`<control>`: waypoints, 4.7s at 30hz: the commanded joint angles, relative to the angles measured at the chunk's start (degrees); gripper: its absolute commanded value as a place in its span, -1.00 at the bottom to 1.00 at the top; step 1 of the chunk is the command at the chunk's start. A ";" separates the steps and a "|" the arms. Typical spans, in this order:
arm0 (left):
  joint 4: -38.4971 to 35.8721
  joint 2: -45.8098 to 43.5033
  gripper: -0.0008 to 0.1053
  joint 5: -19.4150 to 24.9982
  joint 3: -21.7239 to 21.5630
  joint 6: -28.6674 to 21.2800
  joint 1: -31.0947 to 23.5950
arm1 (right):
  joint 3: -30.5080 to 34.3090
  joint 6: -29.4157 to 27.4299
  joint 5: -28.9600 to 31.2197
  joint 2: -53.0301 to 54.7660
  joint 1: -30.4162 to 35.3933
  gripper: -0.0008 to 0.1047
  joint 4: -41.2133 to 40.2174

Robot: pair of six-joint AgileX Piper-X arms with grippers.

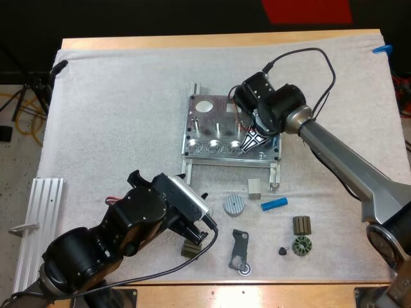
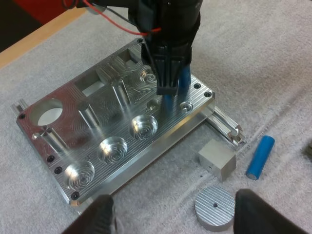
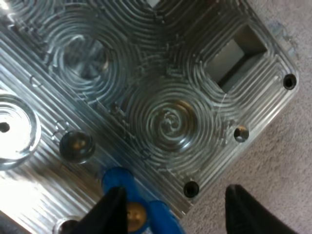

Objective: Load cells from right to left

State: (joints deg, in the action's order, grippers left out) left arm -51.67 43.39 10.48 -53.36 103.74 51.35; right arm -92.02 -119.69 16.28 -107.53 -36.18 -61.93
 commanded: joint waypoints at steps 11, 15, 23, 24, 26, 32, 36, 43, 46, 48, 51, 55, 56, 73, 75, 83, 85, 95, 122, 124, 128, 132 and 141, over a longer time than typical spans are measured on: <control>1.00 -0.45 0.01 -0.02 -0.10 -0.32 -0.04 | 0.31 -0.54 0.47 -0.06 -0.01 -0.12 -0.09; 1.00 -0.45 0.01 -0.02 -0.10 -0.32 -0.04 | 0.31 -0.54 0.47 -1.00 -0.01 -0.12 0.04; 1.00 -0.45 0.01 -0.02 -0.10 -0.32 -0.04 | 0.00 -0.54 2.37 0.92 -0.01 -0.12 0.28; 1.00 -0.45 0.01 -0.02 -0.10 -0.32 -0.04 | 0.00 -0.54 2.37 1.62 -0.01 -0.12 0.28; 1.00 -0.45 0.01 -0.02 -0.10 -0.32 -0.04 | 0.00 -0.54 2.37 2.72 -0.01 -0.12 0.28; 1.00 -0.45 0.01 -0.02 -0.10 -0.32 -0.04 | 0.00 -0.54 4.49 5.24 -0.01 -0.12 -0.57; 1.00 -0.45 0.01 -0.02 -0.10 -0.32 -0.04 | 0.24 -0.29 4.57 5.24 0.12 -0.12 -3.46; 1.00 -0.45 0.01 -0.02 -0.10 -0.32 -0.04 | 0.38 1.32 7.07 5.24 1.85 -0.12 -4.46; 1.00 -0.45 0.01 -0.02 -0.10 -0.32 -0.04 | 0.55 1.72 5.28 5.24 2.60 -0.12 -4.96; 1.00 -0.45 0.01 -0.02 -0.10 -0.32 -0.04 | 0.53 2.80 3.01 5.24 2.88 -0.12 -5.05; 1.53 -0.45 0.01 -0.02 -0.10 -0.32 -0.04 | 0.53 2.79 1.97 5.24 2.87 -0.12 -4.57; 2.13 -0.45 0.01 -0.02 -0.10 -0.32 -0.04 | 0.53 2.79 1.47 4.58 2.87 -0.12 -4.65; 2.29 -0.45 0.01 -0.02 -0.10 -0.32 -0.04 | 0.53 2.79 1.47 4.16 2.87 -0.12 -4.94; 2.29 -0.45 0.01 -0.02 -0.10 -0.32 -0.04 | 0.53 2.79 1.47 0.43 2.87 -0.12 -5.37; 2.29 -0.45 0.01 -0.02 -0.10 -0.32 -0.04 | 0.53 2.79 1.47 -0.36 2.87 -0.12 -5.43; 2.29 -0.45 0.01 -0.02 -0.10 -0.32 -0.04 | 1.39 2.79 1.47 -0.56 2.87 -0.12 -4.02; 2.29 -0.45 0.01 -0.02 -0.10 -0.32 -0.04 | 1.94 2.79 1.47 -0.56 2.87 -0.12 -3.48; 2.29 -0.45 0.01 -0.02 -0.10 -0.88 -0.04 | 3.29 2.53 2.48 0.39 2.87 -0.12 -1.57; 2.43 -0.59 0.01 1.02 -0.29 -0.91 -0.04 | 2.70 8.00 -1.96 19.01 3.08 -0.12 -11.87; 2.43 -0.86 0.01 1.71 -0.29 -1.03 -0.04 | 2.70 9.07 -3.50 20.04 3.52 -0.12 -13.04; 2.82 -0.92 0.01 1.45 -0.29 -4.05 -0.04 | 2.70 11.89 -10.66 22.43 5.83 -0.12 -14.40; 2.82 -0.92 0.01 0.60 -0.29 -8.06 -0.04 | 2.70 12.15 -14.12 25.33 7.98 -0.12 -15.15; 5.55 -0.92 0.01 -7.20 -0.29 -16.00 -0.04 | 3.26 11.46 -16.28 29.68 8.01 -0.12 -19.40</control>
State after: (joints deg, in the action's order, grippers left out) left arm -47.35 42.90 4.28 -53.36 88.81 51.35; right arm -88.82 -108.02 1.05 -78.70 -28.33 -80.42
